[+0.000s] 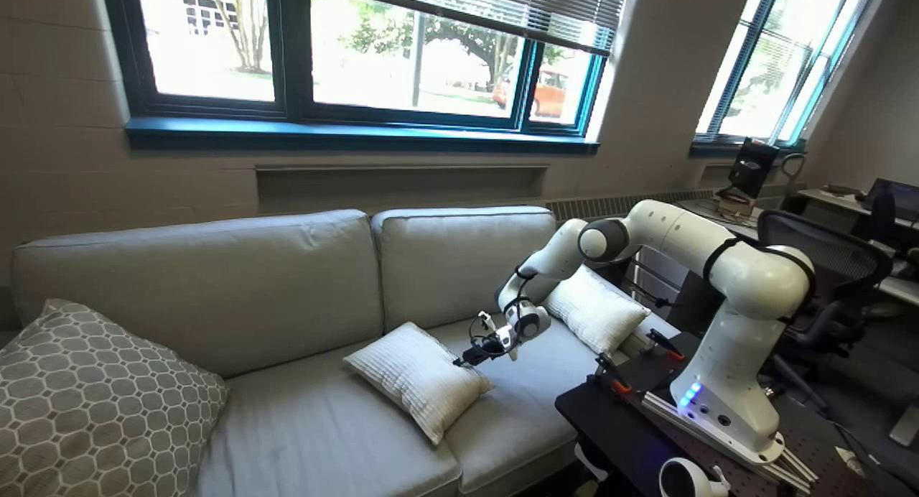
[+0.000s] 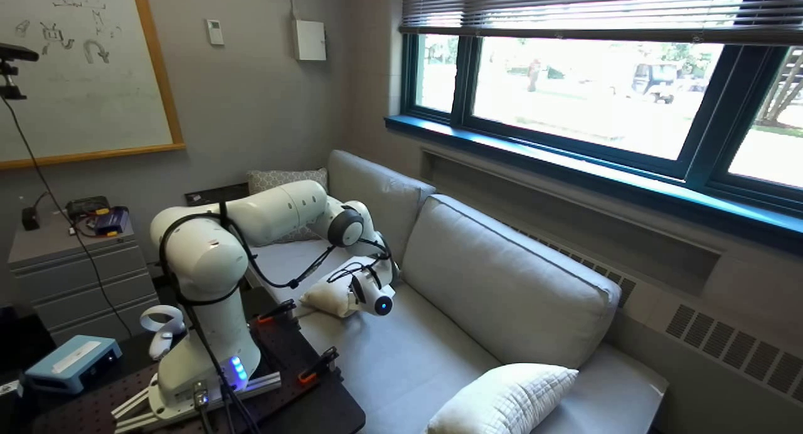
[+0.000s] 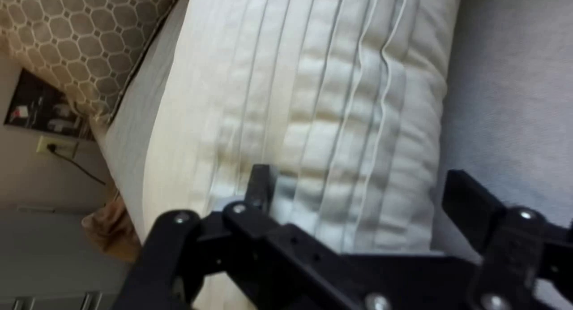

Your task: Pick up the pillow and lean it against the handle of the couch, pick up the second pillow and lean it against the first pillow

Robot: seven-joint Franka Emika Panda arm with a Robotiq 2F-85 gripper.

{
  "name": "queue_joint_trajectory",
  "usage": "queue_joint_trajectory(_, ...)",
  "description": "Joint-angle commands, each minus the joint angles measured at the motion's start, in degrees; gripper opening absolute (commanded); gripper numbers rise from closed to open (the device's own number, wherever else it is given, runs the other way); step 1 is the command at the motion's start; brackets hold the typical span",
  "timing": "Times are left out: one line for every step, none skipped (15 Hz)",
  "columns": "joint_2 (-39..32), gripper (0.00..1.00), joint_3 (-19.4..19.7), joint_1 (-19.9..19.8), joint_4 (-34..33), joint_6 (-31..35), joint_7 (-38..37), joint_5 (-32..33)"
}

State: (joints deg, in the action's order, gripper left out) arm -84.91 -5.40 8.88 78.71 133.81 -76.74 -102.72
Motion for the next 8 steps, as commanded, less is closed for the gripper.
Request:
queue_joint_trajectory(0.14, 1.0, 0.77, 2.56, -1.59, -0.07, -4.6, 11.02)
queue_joint_trajectory(0.28, 1.0, 0.81, 3.06, -1.96, 0.43, -4.35, 13.26)
queue_joint_trajectory(0.49, 1.0, 0.79, 3.39, -2.3, 1.16, -3.53, 14.94)
queue_joint_trajectory(0.64, 1.0, 0.75, 3.65, -2.7, 1.48, -3.03, 16.69)
queue_joint_trajectory(0.74, 1.0, 0.67, 3.89, -3.14, 2.38, -2.73, 18.18)
queue_joint_trajectory(0.73, 0.75, 0.68, 4.43, -3.76, 3.66, -2.38, 19.62)
queue_joint_trajectory(0.8, 0.75, 0.59, 4.75, -4.21, 4.72, -2.18, 20.97)
queue_joint_trajectory(0.86, 0.68, 0.43, 5.03, -4.53, 6.02, -1.94, 22.11)
